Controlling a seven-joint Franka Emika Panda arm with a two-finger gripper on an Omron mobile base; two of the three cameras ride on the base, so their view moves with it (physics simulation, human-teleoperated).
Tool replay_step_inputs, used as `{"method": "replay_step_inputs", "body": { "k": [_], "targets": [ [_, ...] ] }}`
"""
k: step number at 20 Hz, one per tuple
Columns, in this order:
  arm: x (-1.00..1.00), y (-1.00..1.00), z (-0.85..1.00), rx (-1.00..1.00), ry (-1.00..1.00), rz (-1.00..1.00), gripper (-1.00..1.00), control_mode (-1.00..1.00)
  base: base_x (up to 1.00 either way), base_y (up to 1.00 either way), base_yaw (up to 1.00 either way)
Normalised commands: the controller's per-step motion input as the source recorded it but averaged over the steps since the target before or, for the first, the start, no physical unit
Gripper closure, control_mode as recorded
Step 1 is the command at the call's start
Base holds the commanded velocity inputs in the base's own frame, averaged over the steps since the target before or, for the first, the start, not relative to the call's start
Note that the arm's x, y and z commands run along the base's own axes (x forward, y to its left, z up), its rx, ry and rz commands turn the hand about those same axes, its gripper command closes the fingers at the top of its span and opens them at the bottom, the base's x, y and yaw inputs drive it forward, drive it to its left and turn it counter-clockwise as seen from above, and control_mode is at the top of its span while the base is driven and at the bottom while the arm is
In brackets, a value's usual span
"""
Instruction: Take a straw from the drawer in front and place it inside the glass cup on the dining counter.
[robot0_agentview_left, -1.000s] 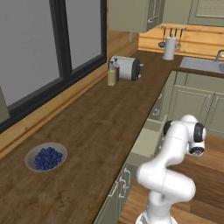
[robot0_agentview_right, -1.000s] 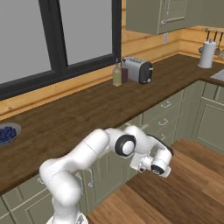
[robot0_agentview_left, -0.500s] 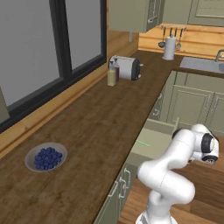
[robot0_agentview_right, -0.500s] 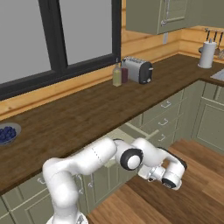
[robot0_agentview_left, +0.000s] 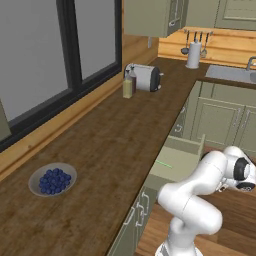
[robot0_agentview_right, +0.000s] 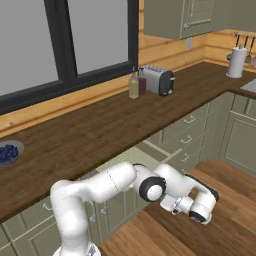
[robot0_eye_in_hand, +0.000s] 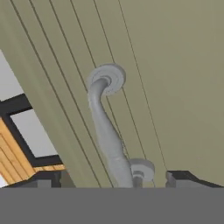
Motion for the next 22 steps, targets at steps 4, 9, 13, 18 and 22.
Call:
{"method": "replay_step_inputs", "body": {
  "k": [4,9,13,18,22],
  "targets": [
    [-0.59,-0.40,0.31,0.01,0.06,0.00,-1.00,-1.00,0.00,0.00,0.00],
    [-0.62,-0.12,0.78,-0.02,0.00,0.00,-1.00,-1.00,0.00,0.00,0.00],
    [-0.41,0.04,1.00,-0.20,0.00,0.00,-1.00,-1.00,0.00,0.00,0.00],
    [-0.17,0.22,1.00,-0.29,0.00,-0.01,-1.00,-1.00,0.00,0.00,0.00],
    [0.01,0.27,1.00,-0.31,0.05,0.00,-1.00,-1.00,0.00,0.00,0.00]
  ]
}}
